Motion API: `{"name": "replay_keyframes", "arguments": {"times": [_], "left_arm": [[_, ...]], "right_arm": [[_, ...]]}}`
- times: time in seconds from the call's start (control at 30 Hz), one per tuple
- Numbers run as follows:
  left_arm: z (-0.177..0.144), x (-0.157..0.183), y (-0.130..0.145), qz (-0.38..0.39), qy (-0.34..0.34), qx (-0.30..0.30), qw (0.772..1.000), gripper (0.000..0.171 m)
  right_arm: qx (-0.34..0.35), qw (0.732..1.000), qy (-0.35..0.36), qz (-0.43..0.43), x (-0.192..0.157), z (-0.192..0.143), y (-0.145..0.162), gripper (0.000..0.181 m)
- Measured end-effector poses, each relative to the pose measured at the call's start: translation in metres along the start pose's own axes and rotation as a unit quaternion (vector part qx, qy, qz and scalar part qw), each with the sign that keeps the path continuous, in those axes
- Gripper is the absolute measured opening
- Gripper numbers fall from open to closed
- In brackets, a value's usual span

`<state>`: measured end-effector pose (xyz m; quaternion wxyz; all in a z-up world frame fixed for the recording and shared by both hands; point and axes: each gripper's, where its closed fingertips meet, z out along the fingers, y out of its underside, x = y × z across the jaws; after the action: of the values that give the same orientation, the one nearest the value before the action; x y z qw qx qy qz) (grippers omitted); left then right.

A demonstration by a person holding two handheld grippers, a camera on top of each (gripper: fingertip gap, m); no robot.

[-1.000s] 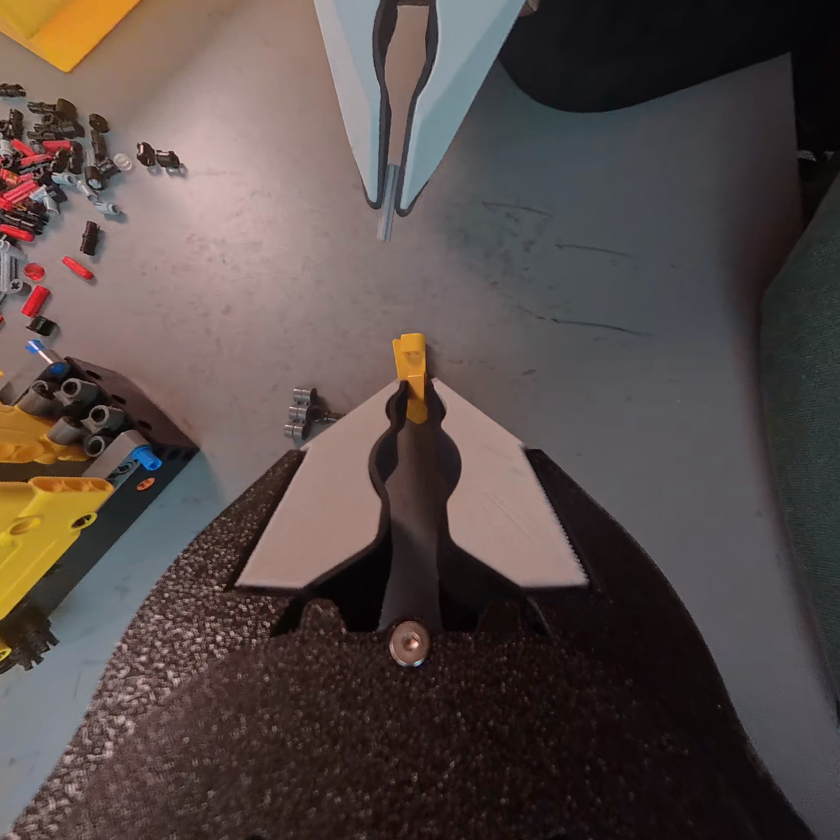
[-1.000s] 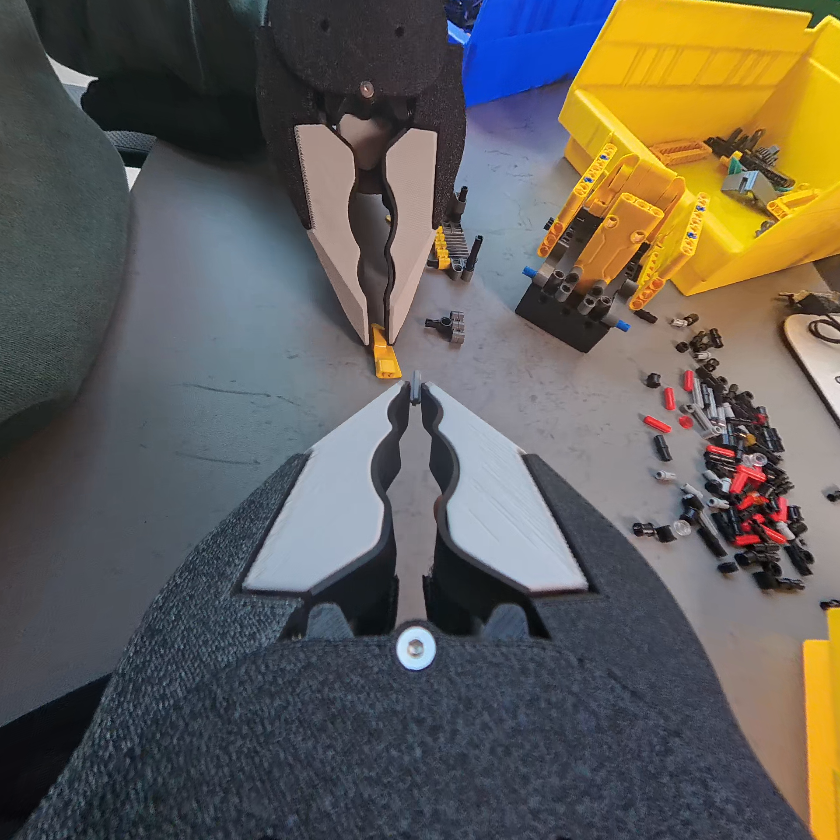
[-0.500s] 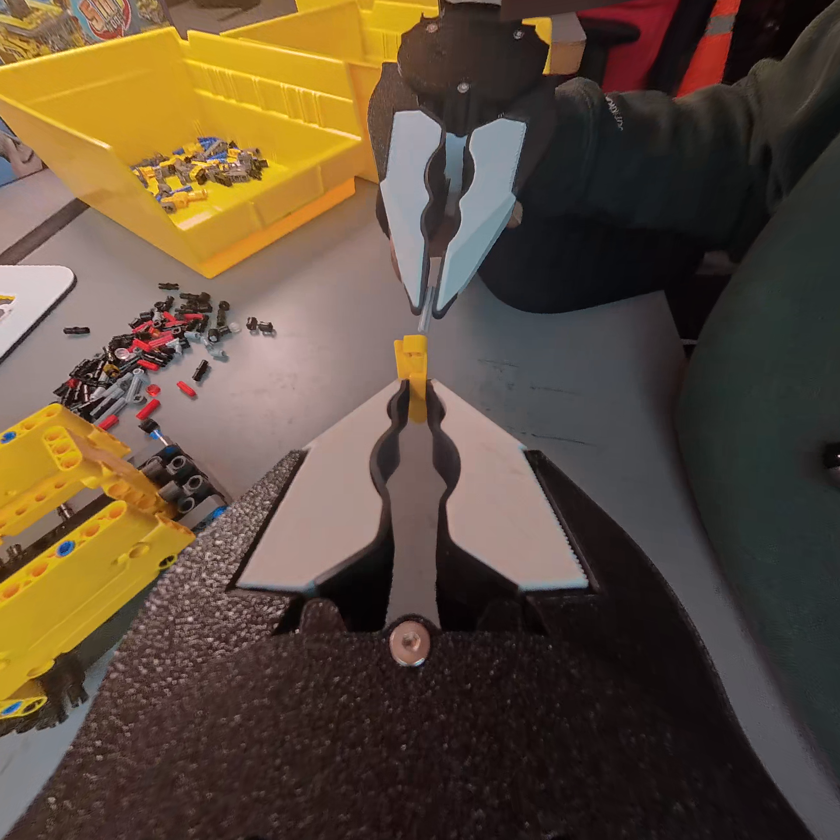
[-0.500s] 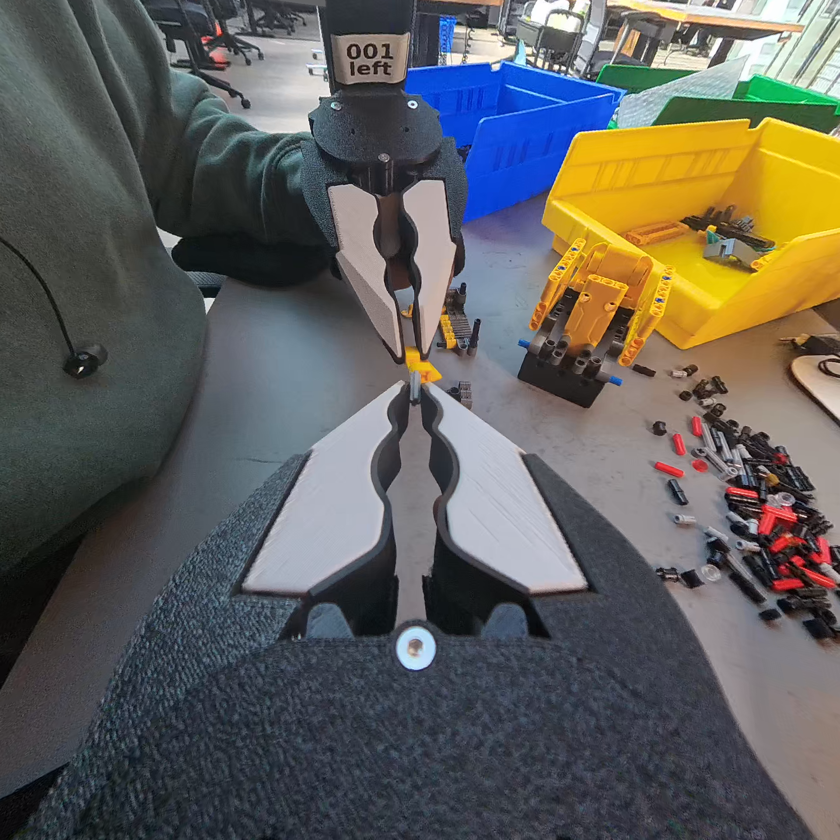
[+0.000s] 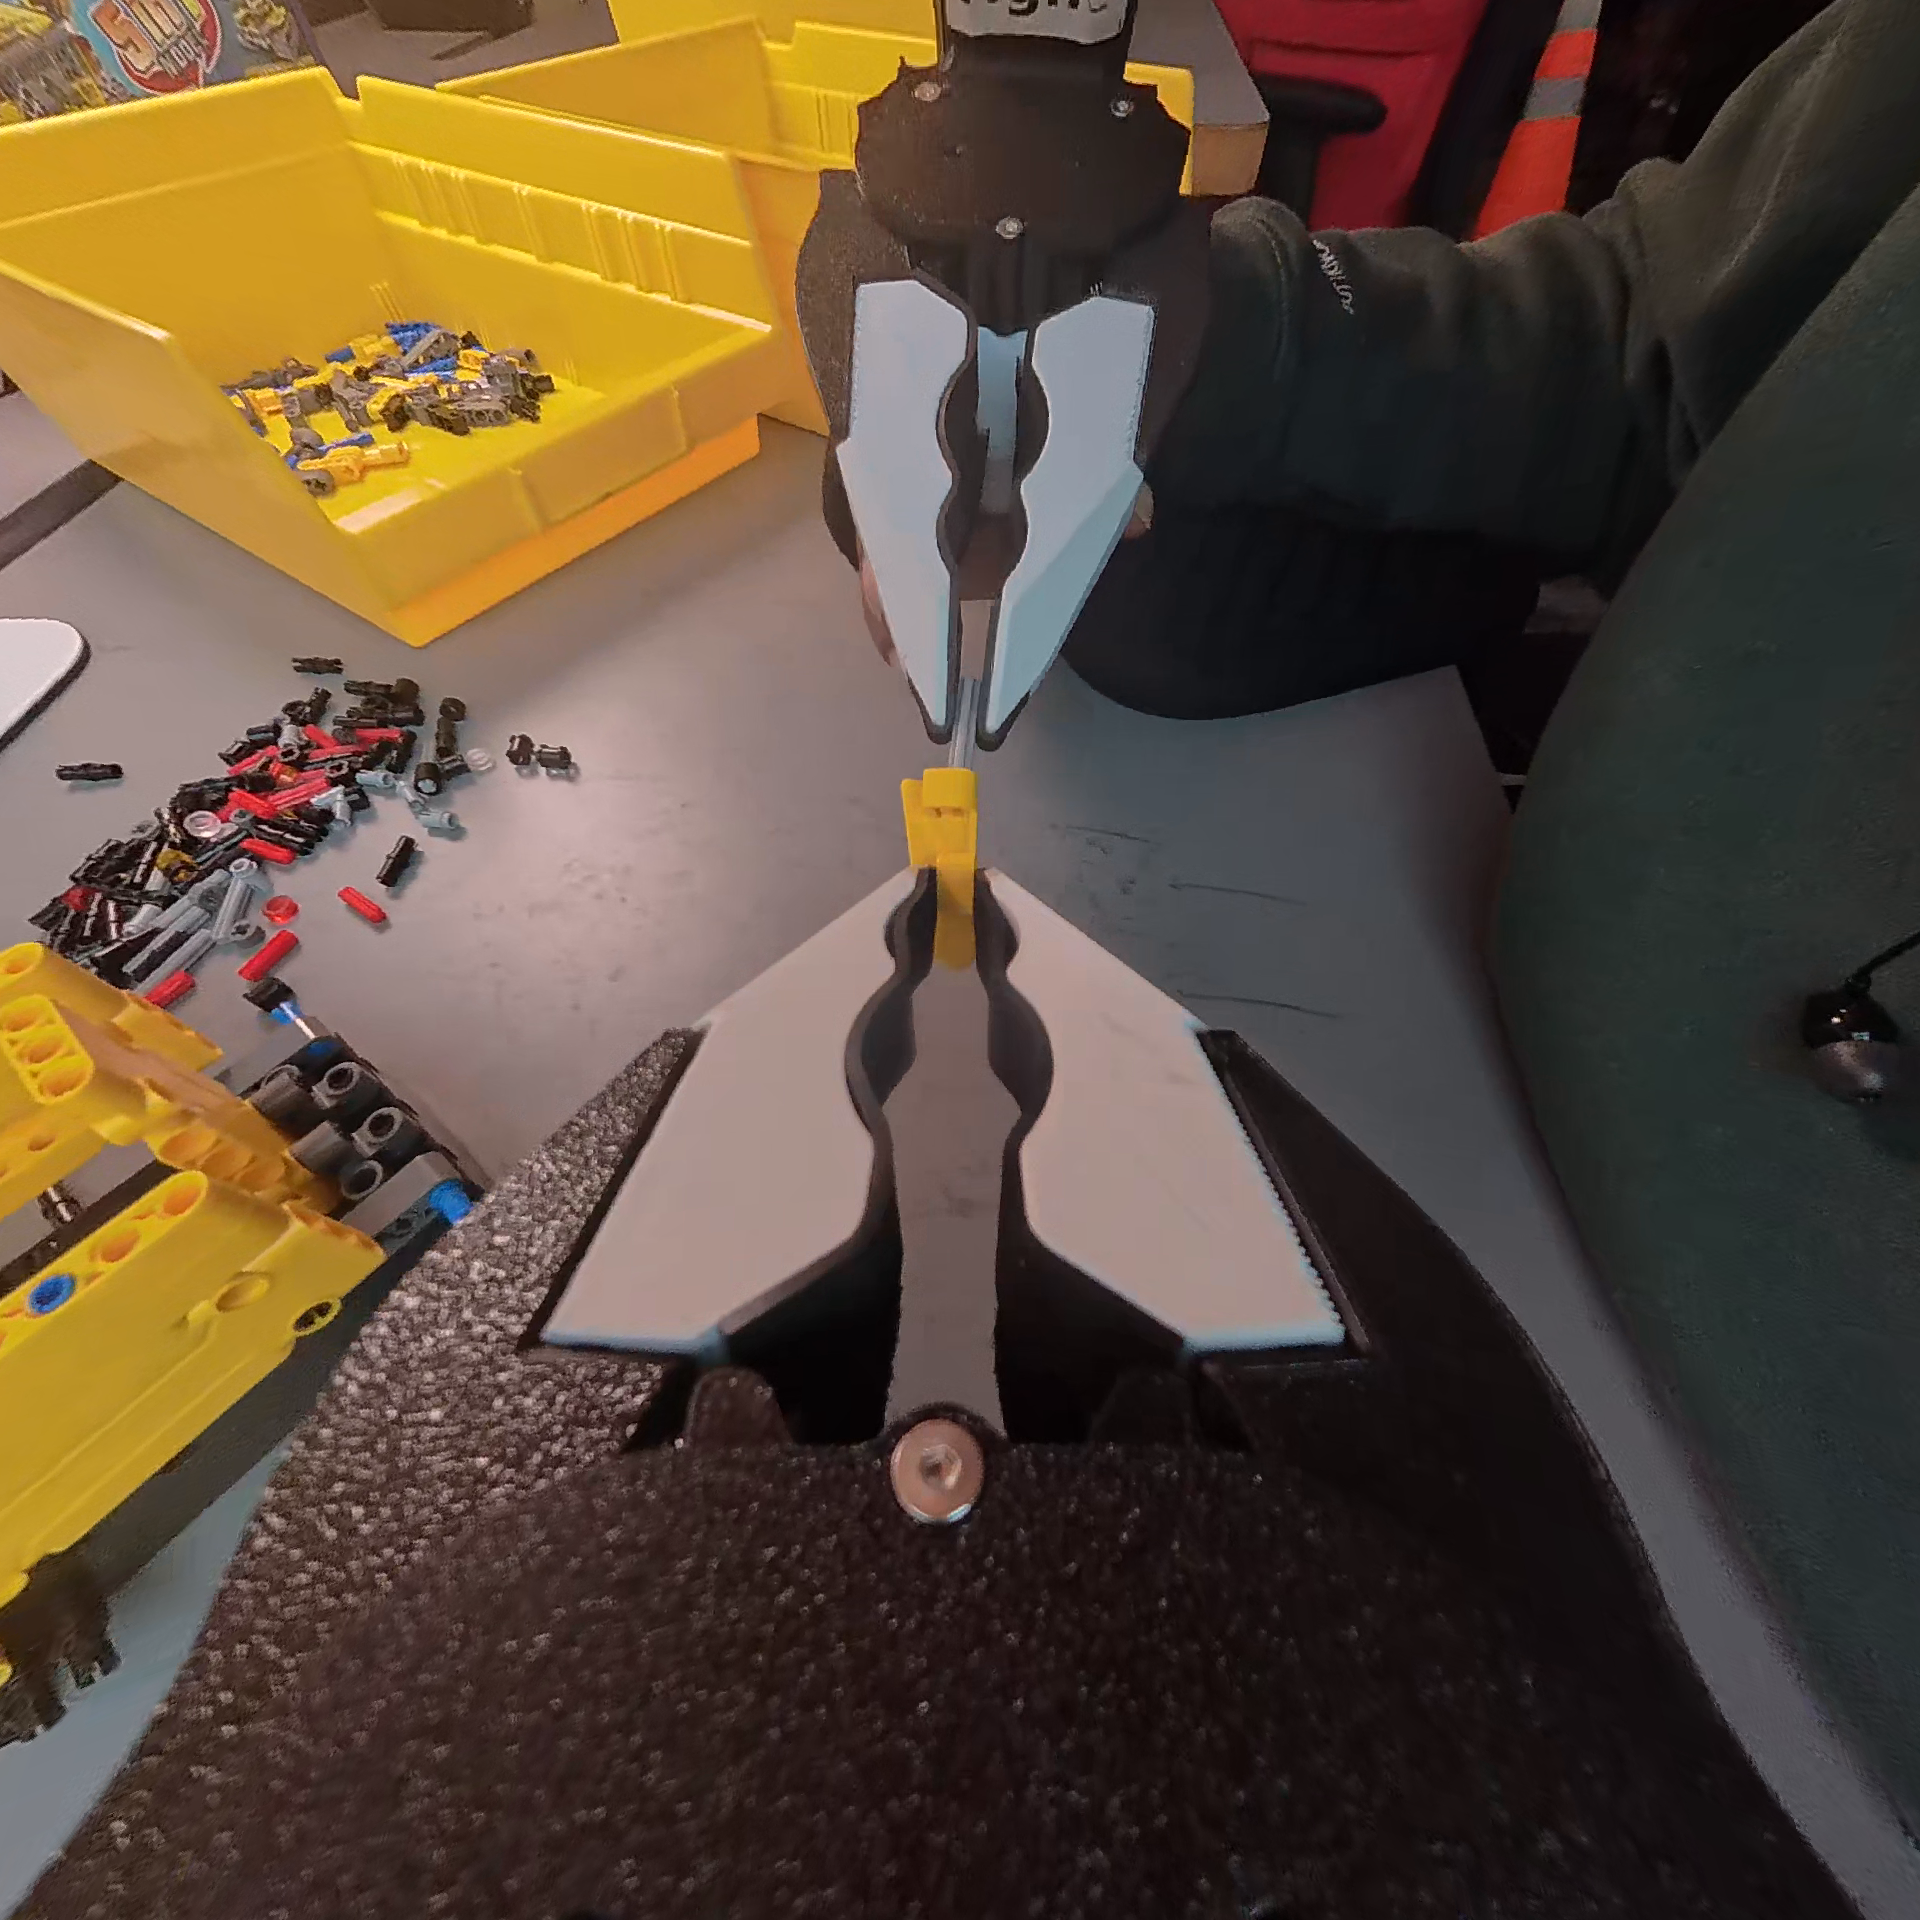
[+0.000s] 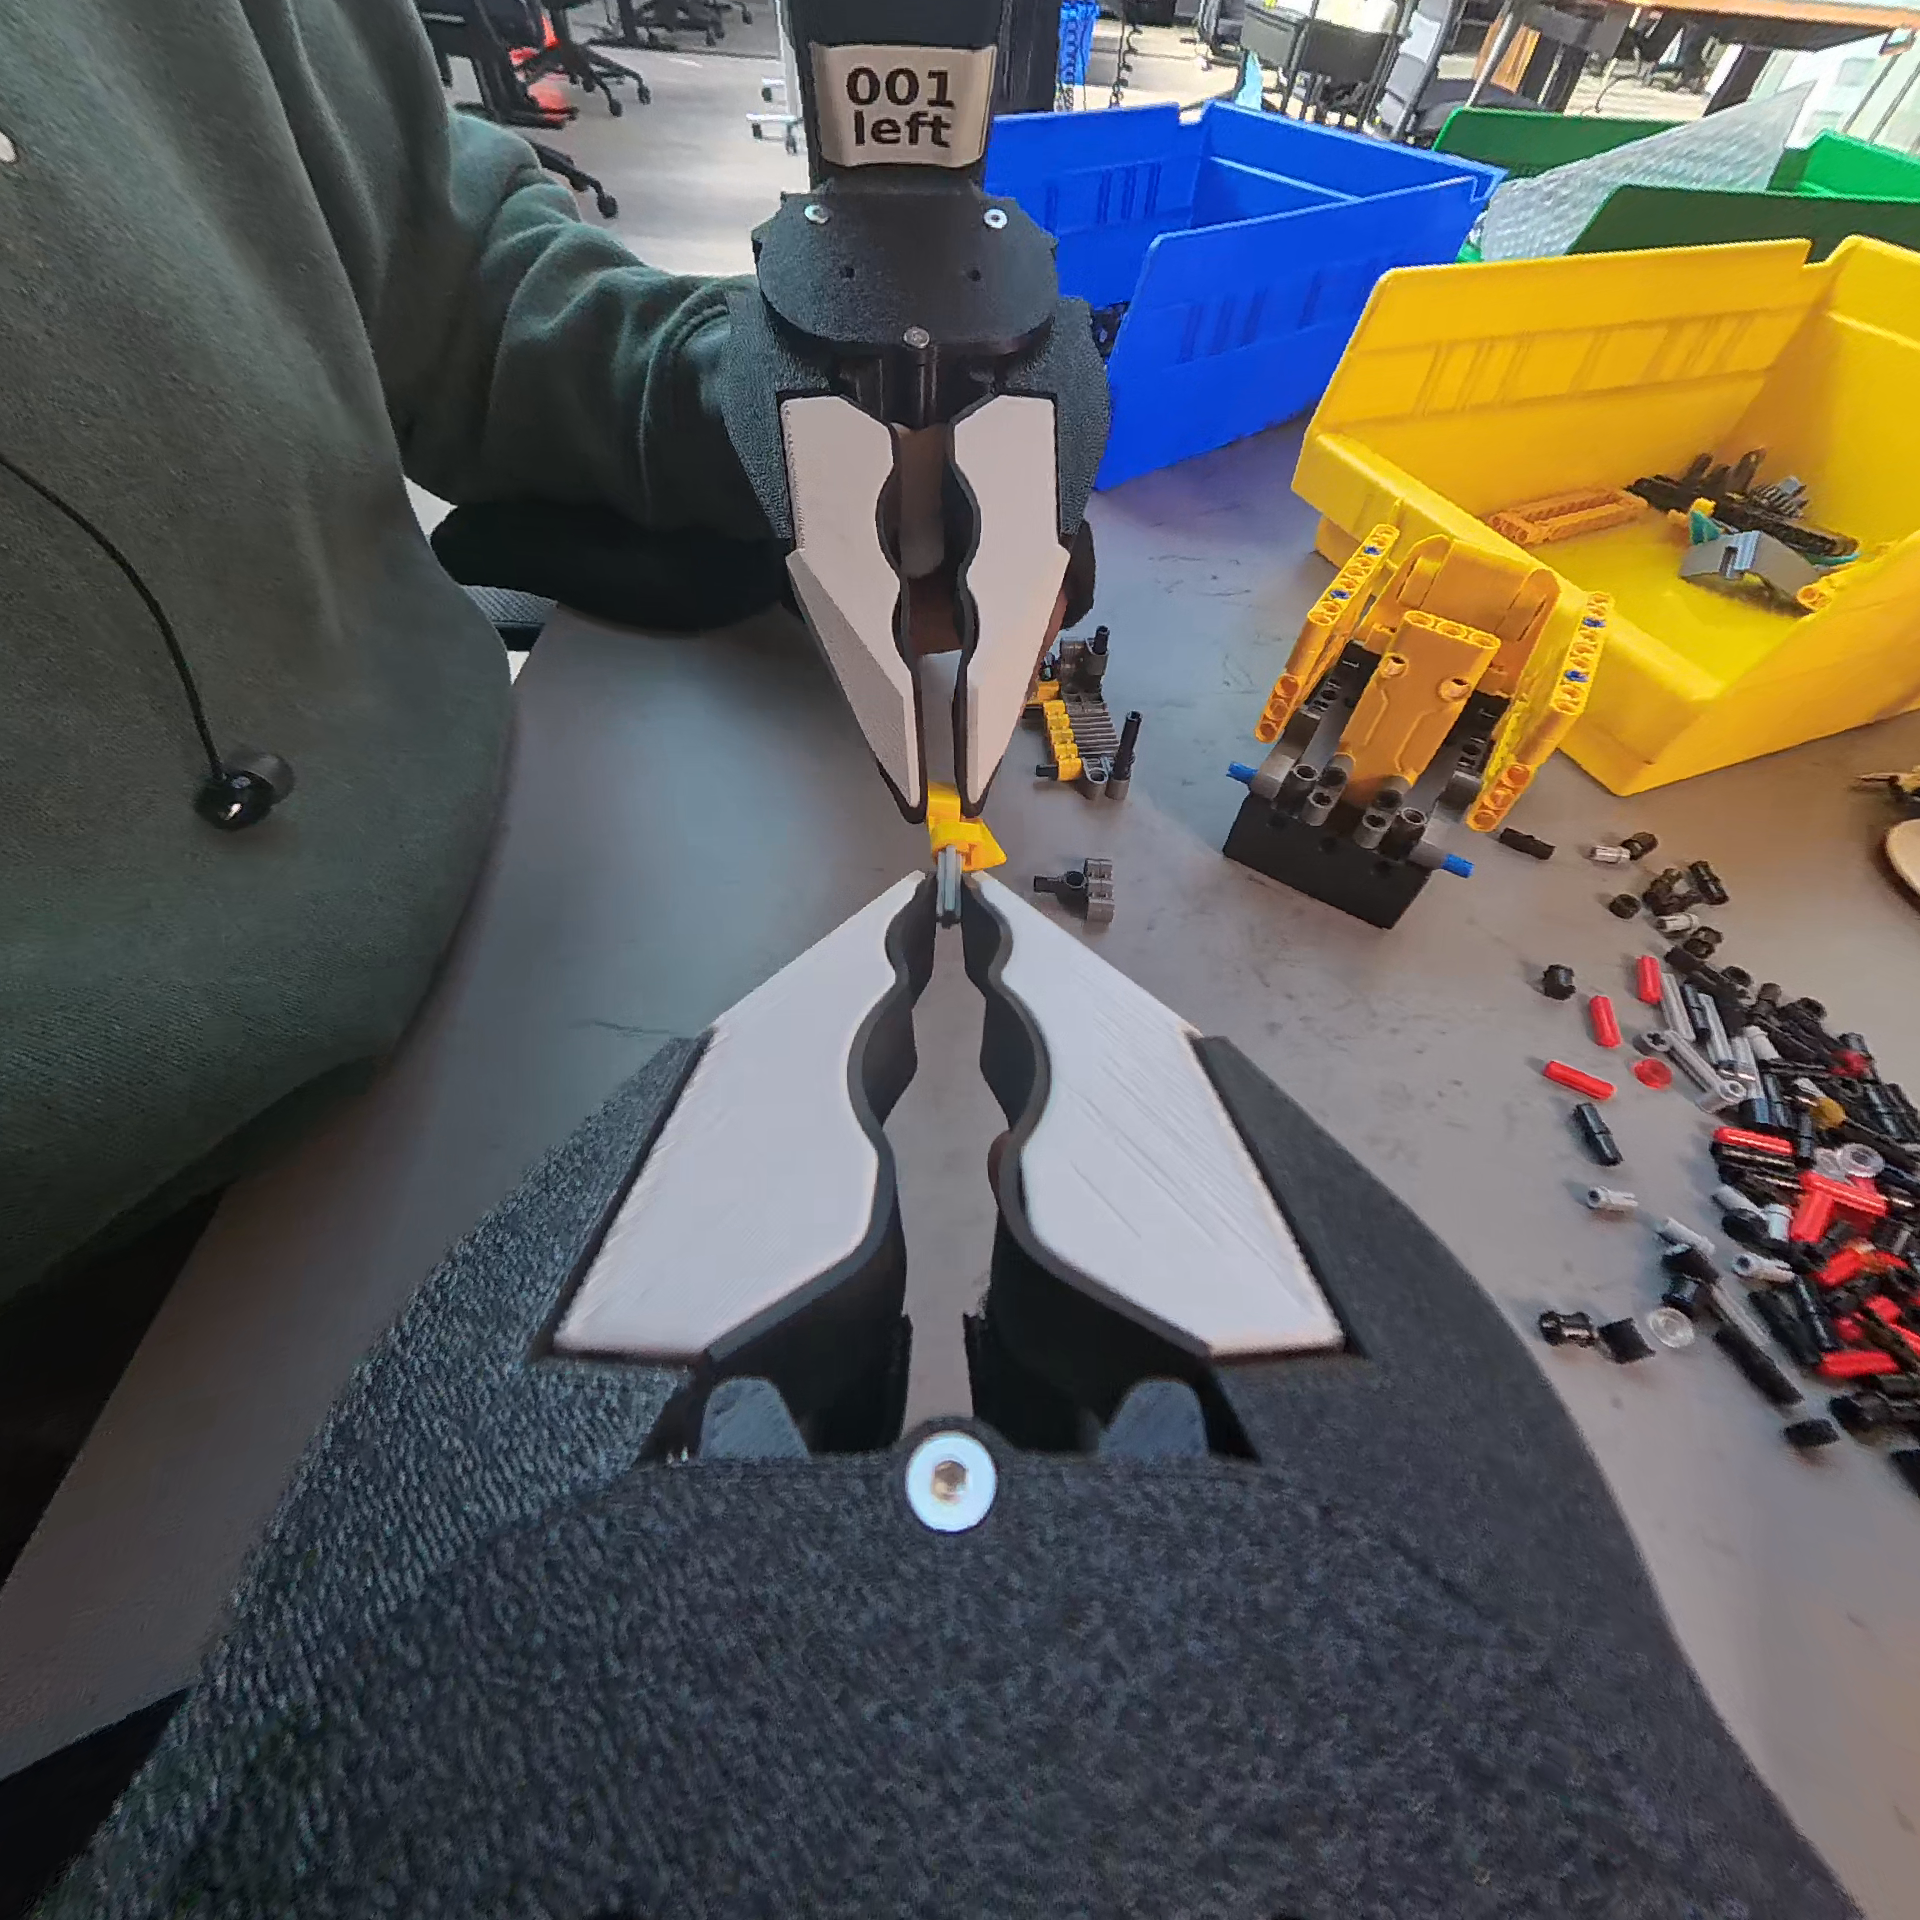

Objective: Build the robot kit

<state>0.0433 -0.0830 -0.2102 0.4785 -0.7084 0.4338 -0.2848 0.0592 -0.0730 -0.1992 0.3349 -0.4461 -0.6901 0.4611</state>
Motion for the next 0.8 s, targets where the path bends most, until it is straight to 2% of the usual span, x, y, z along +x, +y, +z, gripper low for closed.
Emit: {"name": "replay_keyframes", "arguments": {"times": [0.13,0.37,0.63,0.8], "left_arm": [[0.002,0.002,0.005,0.0,0.006,-0.012,1.0,0.006],[0.001,0.007,0.002,-0.022,0.028,0.003,0.999,0.005],[0.005,0.014,0.011,0.001,0.038,-0.027,0.999,0.005],[0.004,0.015,0.011,0.003,0.037,-0.029,0.999,0.005]], "right_arm": [[-0.014,1.0,0.003,-0.015,-0.002,0.002,0.003,0.003],[-0.014,1.0,-0.006,-0.018,-0.006,0.001,0.001,0.003],[-0.055,0.998,-0.023,-0.029,-0.015,0.004,0.013,0.003],[-0.055,0.998,-0.025,-0.03,-0.016,0.005,0.013,0.003]]}}
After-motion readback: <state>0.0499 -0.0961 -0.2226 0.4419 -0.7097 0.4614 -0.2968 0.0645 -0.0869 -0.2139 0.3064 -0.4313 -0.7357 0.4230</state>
